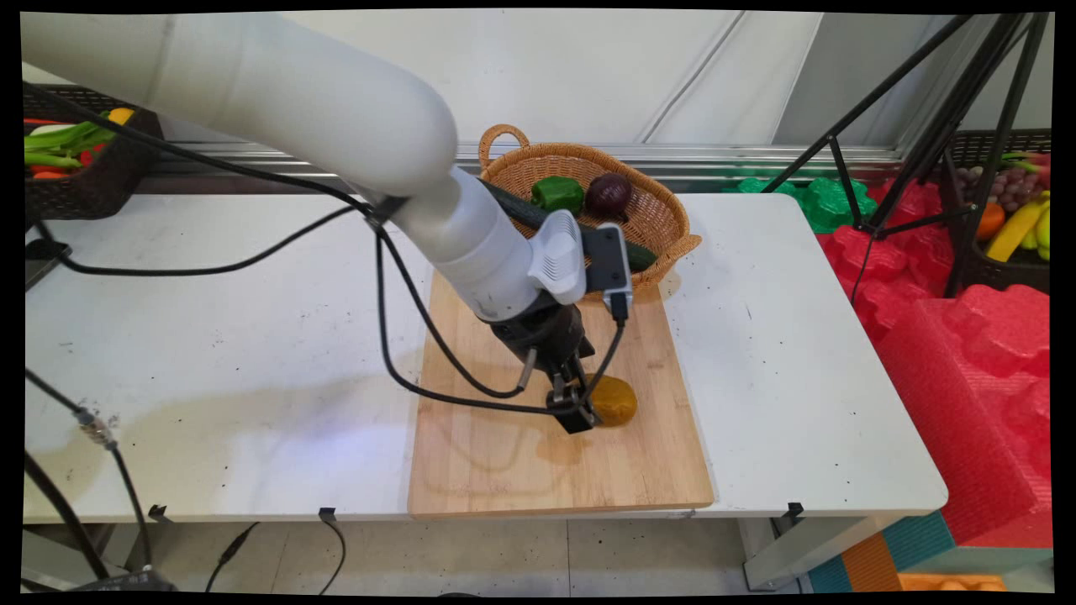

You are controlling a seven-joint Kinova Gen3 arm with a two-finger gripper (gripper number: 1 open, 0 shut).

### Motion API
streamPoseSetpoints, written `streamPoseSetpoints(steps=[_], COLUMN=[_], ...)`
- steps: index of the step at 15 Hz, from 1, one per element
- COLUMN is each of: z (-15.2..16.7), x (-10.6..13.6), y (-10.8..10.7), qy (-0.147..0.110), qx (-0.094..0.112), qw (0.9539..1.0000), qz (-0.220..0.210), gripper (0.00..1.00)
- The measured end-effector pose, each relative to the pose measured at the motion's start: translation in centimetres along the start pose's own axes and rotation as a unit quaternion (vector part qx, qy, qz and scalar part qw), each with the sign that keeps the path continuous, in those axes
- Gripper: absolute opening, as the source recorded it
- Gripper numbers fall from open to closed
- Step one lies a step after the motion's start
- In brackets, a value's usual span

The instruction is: Pick up the potato from the cutting board, then place the picked object in the vegetable basket

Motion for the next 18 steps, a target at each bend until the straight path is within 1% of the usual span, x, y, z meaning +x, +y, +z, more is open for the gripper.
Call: streamPoseSetpoints(steps=[3,6,13,14,18], z=[2.1,3.6,5.8,6.0,6.0], x=[0.3,0.4,0.6,0.6,0.5], y=[-0.4,-0.7,-1.1,-1.1,-0.8], qy=[-0.004,-0.007,-0.009,-0.010,-0.008], qx=[0.005,0.007,0.005,0.004,-0.002], qw=[1.0000,0.9999,0.9999,0.9999,0.9999], qz=[-0.002,-0.003,-0.007,-0.008,-0.007], gripper=[1.00,1.00,1.00,0.00,0.00])
